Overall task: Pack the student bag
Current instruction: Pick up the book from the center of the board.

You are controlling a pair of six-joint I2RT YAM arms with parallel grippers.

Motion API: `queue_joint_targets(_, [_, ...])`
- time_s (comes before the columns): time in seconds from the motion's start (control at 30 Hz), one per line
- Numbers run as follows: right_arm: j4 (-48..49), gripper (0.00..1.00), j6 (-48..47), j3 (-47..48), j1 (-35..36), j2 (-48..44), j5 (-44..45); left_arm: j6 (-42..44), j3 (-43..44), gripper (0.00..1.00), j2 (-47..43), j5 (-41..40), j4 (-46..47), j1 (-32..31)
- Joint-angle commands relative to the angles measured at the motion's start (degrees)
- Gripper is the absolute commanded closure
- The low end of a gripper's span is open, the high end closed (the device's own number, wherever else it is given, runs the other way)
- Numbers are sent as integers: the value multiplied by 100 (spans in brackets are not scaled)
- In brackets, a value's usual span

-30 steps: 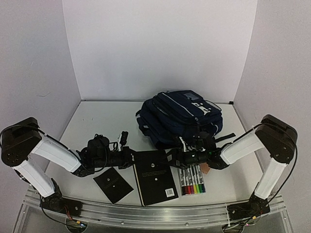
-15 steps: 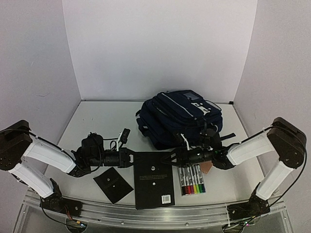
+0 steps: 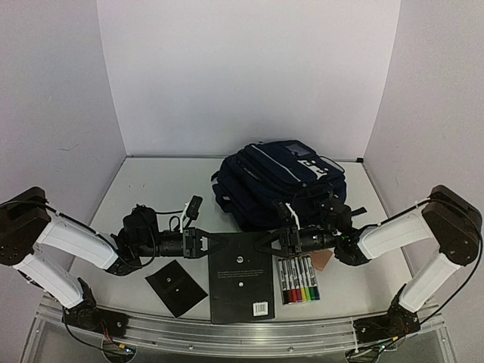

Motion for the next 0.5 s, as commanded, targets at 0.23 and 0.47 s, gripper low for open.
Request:
queue_joint_targets(0.23, [1138, 99, 114, -44, 147, -578, 347, 166, 231, 92, -188, -282, -413, 99])
queue_joint_targets(0.47, [-366, 100, -718, 115, 146, -1285, 910, 572, 279, 40, -1184, -962, -2443, 311])
